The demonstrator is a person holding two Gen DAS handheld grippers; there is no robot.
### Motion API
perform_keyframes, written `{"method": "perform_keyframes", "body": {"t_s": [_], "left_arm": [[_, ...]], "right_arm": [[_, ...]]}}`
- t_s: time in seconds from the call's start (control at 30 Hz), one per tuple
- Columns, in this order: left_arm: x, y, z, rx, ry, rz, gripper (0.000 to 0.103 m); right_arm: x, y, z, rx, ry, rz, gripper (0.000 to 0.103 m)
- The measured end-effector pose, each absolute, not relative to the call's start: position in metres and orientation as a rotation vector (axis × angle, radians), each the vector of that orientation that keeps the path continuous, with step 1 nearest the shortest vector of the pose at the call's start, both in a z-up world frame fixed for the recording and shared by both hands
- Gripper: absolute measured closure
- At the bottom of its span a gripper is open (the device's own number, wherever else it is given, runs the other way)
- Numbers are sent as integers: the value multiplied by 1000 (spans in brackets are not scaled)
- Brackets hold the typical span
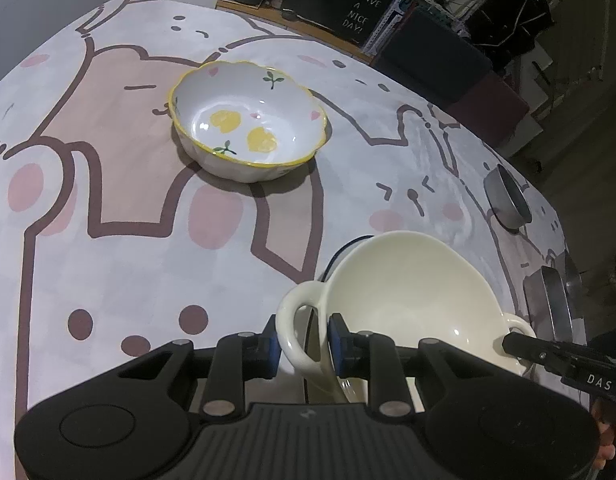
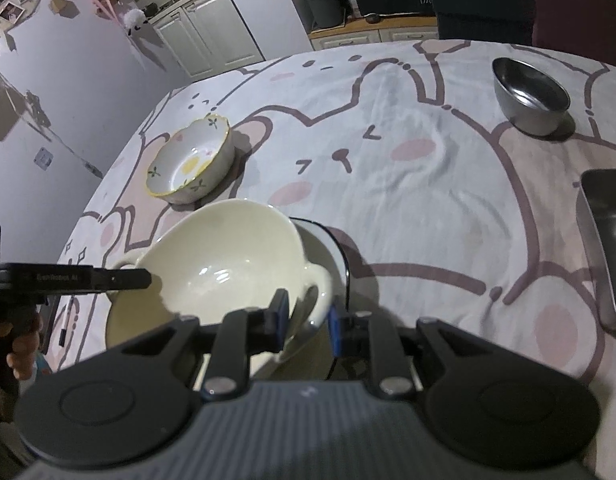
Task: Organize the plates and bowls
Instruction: 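Carry the held cream bowl with both grippers across the tablecloth, then lower the cream bowl onto the tablecloth and open both grippers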
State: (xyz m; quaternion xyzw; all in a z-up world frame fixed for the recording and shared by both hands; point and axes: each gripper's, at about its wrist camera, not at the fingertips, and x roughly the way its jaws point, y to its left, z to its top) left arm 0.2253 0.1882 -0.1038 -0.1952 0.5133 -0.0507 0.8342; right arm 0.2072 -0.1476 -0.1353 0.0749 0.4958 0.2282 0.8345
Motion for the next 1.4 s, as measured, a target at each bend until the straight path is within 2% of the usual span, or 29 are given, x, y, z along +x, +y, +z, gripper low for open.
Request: {"method": "perform_keyframes", "body": {"t_s": [1.4], "left_arm": [[234,178,-110,-358,1124,-109,76]], "right_arm": [[211,-138,-146,145,1112,428,77]]}}
